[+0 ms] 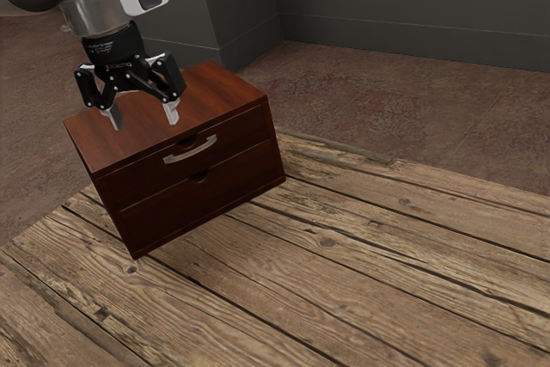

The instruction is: Pull the drawer handle with one arm to open the drawer

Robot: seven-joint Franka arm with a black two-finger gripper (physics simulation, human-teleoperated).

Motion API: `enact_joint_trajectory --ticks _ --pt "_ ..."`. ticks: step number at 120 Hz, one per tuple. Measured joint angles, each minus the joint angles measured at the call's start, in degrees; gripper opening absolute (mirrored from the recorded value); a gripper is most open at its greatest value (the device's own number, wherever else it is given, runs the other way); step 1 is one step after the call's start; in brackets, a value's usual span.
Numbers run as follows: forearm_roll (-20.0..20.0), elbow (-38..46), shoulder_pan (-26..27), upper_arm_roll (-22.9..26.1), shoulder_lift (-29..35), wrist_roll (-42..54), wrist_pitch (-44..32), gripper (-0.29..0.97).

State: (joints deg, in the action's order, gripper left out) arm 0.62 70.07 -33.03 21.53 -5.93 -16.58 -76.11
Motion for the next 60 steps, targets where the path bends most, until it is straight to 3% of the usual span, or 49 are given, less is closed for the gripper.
enact_joint_trajectory --ticks 16,25,35,50,60 --pt "0.12 -0.26 -0.02 0.14 0.02 -0.06 0.05 0.68" --pt "0.23 -9.84 -0.74 0.51 4.05 -0.06 1.1 0.68" --pt "0.13 -13.62 -2.53 2.31 9.16 -0.02 2.53 0.68" --pt "0.02 -14.56 1.98 3.66 10.24 0.06 4.28 0.68" --pt "-0.05 -14.54 1.92 3.56 9.88 0.1 4.91 0.68"
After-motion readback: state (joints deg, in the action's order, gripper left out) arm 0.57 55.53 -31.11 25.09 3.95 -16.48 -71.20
